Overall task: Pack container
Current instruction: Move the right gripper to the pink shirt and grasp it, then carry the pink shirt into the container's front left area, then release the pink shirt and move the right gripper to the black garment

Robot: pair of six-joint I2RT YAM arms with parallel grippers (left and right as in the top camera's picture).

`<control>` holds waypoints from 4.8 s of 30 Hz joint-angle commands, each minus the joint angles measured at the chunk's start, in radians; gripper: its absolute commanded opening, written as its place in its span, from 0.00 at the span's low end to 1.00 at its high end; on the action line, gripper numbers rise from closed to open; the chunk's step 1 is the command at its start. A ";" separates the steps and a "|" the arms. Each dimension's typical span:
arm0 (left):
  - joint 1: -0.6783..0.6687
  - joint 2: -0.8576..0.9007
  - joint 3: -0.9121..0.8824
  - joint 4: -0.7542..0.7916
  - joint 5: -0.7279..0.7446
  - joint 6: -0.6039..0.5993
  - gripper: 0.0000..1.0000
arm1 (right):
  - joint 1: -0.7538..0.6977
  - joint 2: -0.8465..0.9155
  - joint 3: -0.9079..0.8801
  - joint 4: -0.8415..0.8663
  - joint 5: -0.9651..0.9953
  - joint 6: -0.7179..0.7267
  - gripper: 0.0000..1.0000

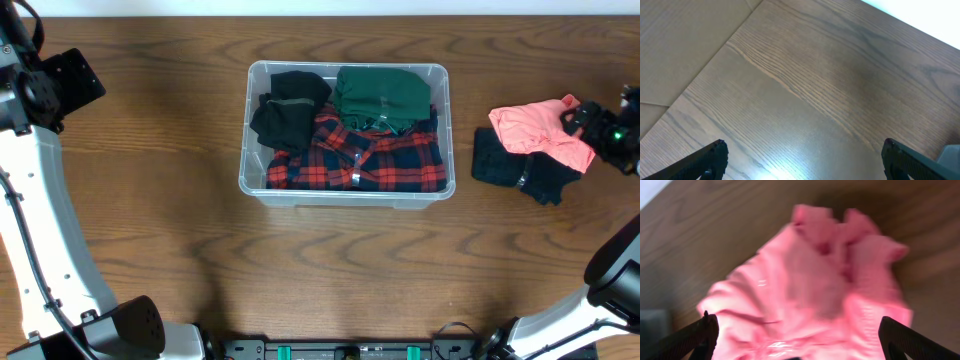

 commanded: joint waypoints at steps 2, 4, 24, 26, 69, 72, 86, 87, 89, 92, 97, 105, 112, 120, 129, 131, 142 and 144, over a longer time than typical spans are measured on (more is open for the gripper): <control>0.005 -0.003 -0.004 -0.003 -0.008 -0.009 0.98 | -0.031 0.018 0.000 0.001 0.064 -0.026 0.99; 0.005 -0.003 -0.004 -0.003 -0.008 -0.009 0.98 | -0.033 0.035 0.000 0.005 0.069 -0.027 0.99; 0.005 -0.003 -0.004 -0.004 -0.008 -0.009 0.98 | -0.009 0.179 0.000 0.164 0.059 -0.082 0.88; 0.005 -0.003 -0.004 -0.003 -0.008 -0.009 0.98 | 0.000 0.194 0.000 0.183 0.041 -0.082 0.84; 0.005 -0.003 -0.004 -0.003 -0.008 -0.009 0.98 | 0.134 -0.209 0.320 -0.257 -0.521 -0.014 0.01; 0.005 -0.003 -0.004 -0.003 -0.008 -0.009 0.98 | 0.196 -0.279 0.320 -0.312 -0.519 -0.047 0.01; 0.005 -0.003 -0.004 -0.003 -0.008 -0.009 0.98 | 0.449 -0.355 0.319 -0.397 -0.516 -0.056 0.01; 0.005 -0.003 -0.004 -0.003 -0.008 -0.009 0.98 | 0.459 -0.355 0.319 -0.395 -0.517 -0.055 0.01; 0.005 -0.003 -0.004 -0.003 -0.008 -0.009 0.98 | 0.476 -0.355 0.319 -0.394 -0.517 -0.055 0.01; 0.005 -0.003 -0.004 -0.003 -0.008 -0.009 0.98 | 0.499 -0.355 0.319 -0.397 -0.517 -0.055 0.01; 0.005 -0.003 -0.004 -0.003 -0.008 -0.009 0.98 | 0.571 -0.355 0.319 -0.397 -0.516 -0.055 0.01; 0.005 -0.003 -0.004 -0.003 -0.008 -0.009 0.98 | 0.787 -0.350 0.289 -0.290 -0.423 0.010 0.01; 0.005 -0.003 -0.004 -0.003 -0.008 -0.009 0.98 | 0.951 -0.285 0.198 -0.042 -0.322 0.270 0.01; 0.005 -0.003 -0.004 -0.003 -0.008 -0.009 0.98 | 1.114 -0.254 -0.029 0.249 0.046 0.776 0.01; 0.005 -0.003 -0.004 -0.004 -0.008 -0.009 0.98 | 1.263 -0.255 -0.081 0.335 0.415 1.056 0.01; 0.005 -0.003 -0.004 -0.003 -0.008 -0.009 0.98 | 1.297 -0.255 -0.081 0.333 0.513 1.070 0.01; 0.005 -0.003 -0.004 -0.004 -0.008 -0.009 0.98 | 1.441 -0.256 -0.081 0.140 0.879 1.064 0.55; 0.005 -0.003 -0.004 -0.003 -0.008 -0.009 0.98 | 1.442 -0.265 -0.081 0.150 0.865 0.977 0.87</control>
